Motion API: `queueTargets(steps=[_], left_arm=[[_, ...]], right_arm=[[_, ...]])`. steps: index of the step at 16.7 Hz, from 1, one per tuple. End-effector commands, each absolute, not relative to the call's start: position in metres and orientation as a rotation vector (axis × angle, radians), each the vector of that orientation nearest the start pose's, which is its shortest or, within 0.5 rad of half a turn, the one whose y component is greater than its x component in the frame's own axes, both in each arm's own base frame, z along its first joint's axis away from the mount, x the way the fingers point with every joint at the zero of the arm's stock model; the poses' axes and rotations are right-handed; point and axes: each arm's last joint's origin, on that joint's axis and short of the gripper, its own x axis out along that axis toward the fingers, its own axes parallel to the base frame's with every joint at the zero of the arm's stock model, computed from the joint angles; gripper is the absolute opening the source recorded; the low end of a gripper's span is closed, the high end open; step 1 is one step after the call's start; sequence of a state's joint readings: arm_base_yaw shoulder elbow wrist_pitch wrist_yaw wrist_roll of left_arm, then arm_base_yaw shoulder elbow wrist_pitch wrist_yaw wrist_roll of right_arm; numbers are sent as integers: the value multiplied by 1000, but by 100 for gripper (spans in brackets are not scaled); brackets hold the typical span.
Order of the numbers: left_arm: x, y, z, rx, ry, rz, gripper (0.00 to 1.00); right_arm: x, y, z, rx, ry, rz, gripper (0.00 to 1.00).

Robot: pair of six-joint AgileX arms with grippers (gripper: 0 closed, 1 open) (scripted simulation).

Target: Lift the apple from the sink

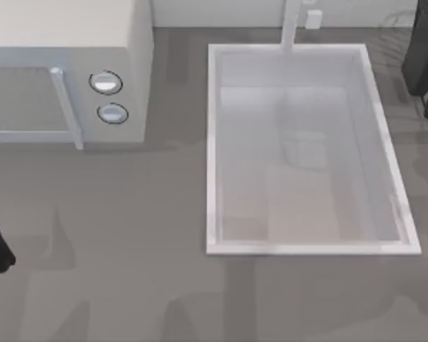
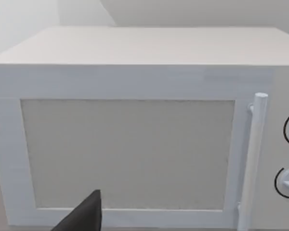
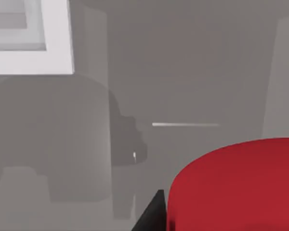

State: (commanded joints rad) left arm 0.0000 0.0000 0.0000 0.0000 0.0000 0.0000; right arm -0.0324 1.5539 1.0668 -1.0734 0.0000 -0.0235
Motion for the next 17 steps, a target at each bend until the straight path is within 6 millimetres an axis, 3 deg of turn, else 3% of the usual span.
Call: queueTargets(steps=[4,9,17], left_arm=[[106,-1,160,0,0,0,100],[106,-1,160,0,0,0,100],[106,-1,160,0,0,0,100]], right_arm=[[261,-7,164,8,1567,-8,0],[260,-7,160,8,1571,-8,0],[260,-7,160,8,1571,-8,60]])
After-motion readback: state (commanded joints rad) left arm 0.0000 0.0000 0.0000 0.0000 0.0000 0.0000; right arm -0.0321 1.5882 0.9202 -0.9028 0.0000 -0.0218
